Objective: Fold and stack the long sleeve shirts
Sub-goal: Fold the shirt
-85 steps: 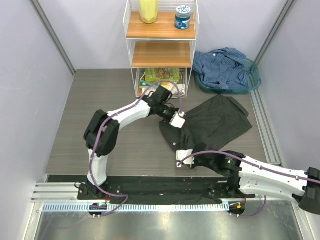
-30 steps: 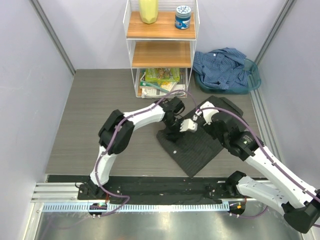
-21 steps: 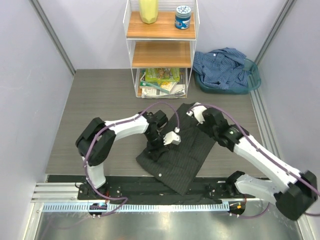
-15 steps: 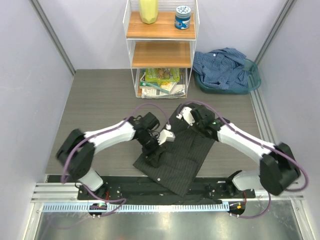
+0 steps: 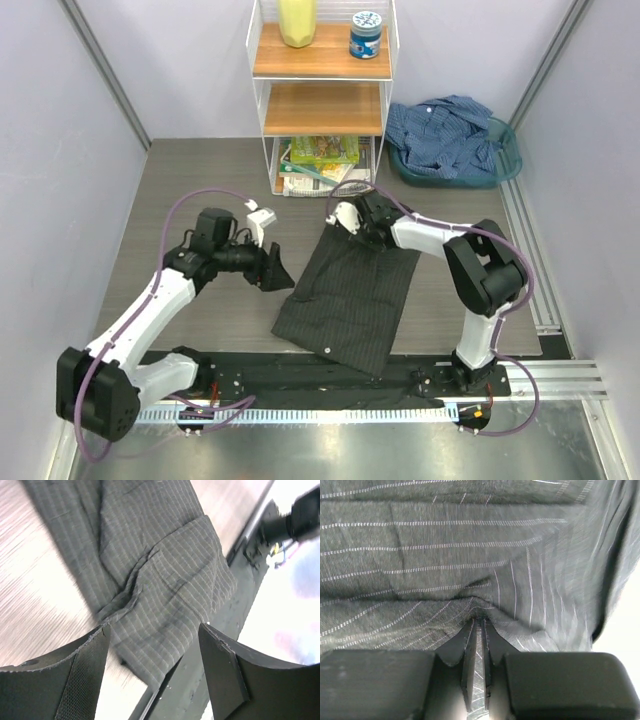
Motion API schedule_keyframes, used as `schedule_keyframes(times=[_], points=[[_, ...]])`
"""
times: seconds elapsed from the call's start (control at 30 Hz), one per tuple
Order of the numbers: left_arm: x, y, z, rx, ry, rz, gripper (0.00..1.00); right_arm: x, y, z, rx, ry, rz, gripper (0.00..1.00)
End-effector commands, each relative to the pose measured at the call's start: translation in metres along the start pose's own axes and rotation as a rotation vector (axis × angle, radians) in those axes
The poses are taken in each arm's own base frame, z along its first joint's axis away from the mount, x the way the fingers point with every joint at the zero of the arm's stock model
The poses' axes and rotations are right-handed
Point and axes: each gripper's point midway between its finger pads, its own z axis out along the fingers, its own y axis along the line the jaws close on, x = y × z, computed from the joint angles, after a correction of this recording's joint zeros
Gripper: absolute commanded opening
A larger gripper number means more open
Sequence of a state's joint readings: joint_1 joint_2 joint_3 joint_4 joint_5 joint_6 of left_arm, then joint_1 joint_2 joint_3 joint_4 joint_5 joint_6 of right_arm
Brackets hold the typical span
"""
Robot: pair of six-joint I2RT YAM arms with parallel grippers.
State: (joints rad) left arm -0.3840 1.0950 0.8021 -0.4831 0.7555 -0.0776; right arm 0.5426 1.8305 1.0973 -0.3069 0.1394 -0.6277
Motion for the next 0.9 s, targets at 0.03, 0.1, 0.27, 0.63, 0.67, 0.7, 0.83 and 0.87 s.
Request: schedule_keyframes(times=[0.03,0.1,0.27,0.63,0.67,0.7,0.83,0.87], points=[[-0.01,0.012,-0.026,-0.052,-0.137,-0.141,0.72,-0.039,0.028,0.034,-0.092,-0.093,-0.117,0.16],[-0.011,0.015,-0.035,-0.092,-0.162,-0.152,0.72,-0.061,0.043,0.034,-0.114,-0.141,-0.172,0.16],[-0.005,0.016,-0.039,-0.115,-0.172,-0.178,0.72,-0.087,0.079,0.034,-0.187,-0.212,-0.279,0.16],[0.001,0.04,-0.031,-0.189,-0.128,-0.294,0.72,-0.064,0.07,0.037,-0.176,-0.129,-0.176,0.21],[0.002,0.04,-0.029,-0.17,-0.101,-0.285,0.71,-0.069,0.064,0.034,-0.173,-0.13,-0.138,0.23],[0.003,0.038,-0.028,-0.15,-0.084,-0.274,0.7,-0.077,0.056,0.023,-0.166,-0.156,-0.113,0.26],[0.005,0.024,-0.028,-0.059,-0.003,-0.211,0.68,-0.122,0.045,-0.054,-0.233,-0.354,0.06,0.55],[0.006,0.023,-0.025,-0.045,0.022,-0.181,0.68,-0.128,0.043,-0.07,-0.238,-0.392,0.088,0.57]])
